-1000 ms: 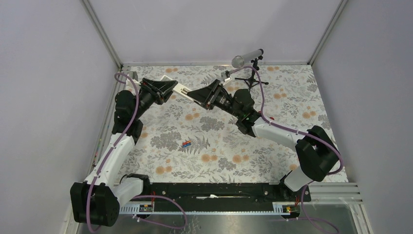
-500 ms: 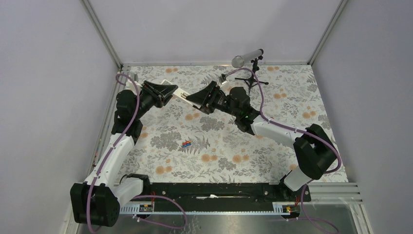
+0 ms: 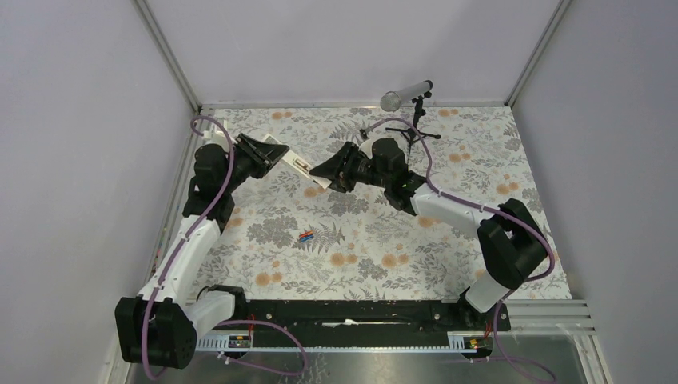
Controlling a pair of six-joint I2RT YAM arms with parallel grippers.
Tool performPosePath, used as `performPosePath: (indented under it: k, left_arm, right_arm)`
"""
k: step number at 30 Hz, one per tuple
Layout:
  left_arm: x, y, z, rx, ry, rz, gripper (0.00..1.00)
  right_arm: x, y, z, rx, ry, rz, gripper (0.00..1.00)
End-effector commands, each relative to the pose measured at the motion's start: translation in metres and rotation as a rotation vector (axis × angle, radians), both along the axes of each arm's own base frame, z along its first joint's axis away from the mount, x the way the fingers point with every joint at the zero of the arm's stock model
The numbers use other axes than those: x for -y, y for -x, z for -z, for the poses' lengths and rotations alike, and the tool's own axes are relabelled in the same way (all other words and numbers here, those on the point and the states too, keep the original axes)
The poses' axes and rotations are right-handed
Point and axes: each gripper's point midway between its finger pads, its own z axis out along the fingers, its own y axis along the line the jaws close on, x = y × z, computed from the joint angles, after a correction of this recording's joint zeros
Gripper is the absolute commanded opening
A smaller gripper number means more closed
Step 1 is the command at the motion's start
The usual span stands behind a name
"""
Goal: Load the batteries into the remote control
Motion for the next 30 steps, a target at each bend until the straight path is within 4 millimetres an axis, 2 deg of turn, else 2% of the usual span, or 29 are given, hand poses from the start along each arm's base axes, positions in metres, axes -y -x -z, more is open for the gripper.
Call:
performPosePath:
  k: [1,4,10,13,15,20,23,30]
  left_arm:
    - [-0.009,-0.015,-0.017,0.097,-0.094,-0.043,0.0]
    - [-0.01,-0.02,-0.007,0.081,-0.114,-0.046,0.0]
    - [-0.016,-0.024,0.013,0.053,-0.178,-0.067,0.0]
    - [-0.021,-0.024,0.022,0.038,-0.22,-0.078,0.0]
    - [-0.024,-0.024,0.028,0.024,-0.244,-0.088,0.0]
    - [-0.025,-0.02,0.042,-0.005,-0.271,-0.081,0.0]
    - [-0.024,-0.017,0.048,-0.018,-0.272,-0.072,0.0]
    - [-0.021,-0.012,0.055,-0.024,-0.279,-0.039,0.0]
  right_arm:
    - [-0.003,0.002,0.0,-0.032,-0.048,-0.033,0.43]
    - [0.0,0.0,0.003,-0.031,-0.053,-0.027,0.38]
    - [0.004,-0.001,0.01,0.034,-0.061,-0.013,0.16]
    - [0.01,0.002,0.02,0.049,-0.027,-0.009,0.11]
    - [0.019,0.002,0.032,0.04,0.007,0.004,0.09]
    - [0.066,-0.006,0.094,-0.063,0.173,0.08,0.05]
    - [0.088,0.0,0.125,-0.126,0.253,0.074,0.04]
    - [0.11,0.021,0.173,-0.219,0.361,0.036,0.04]
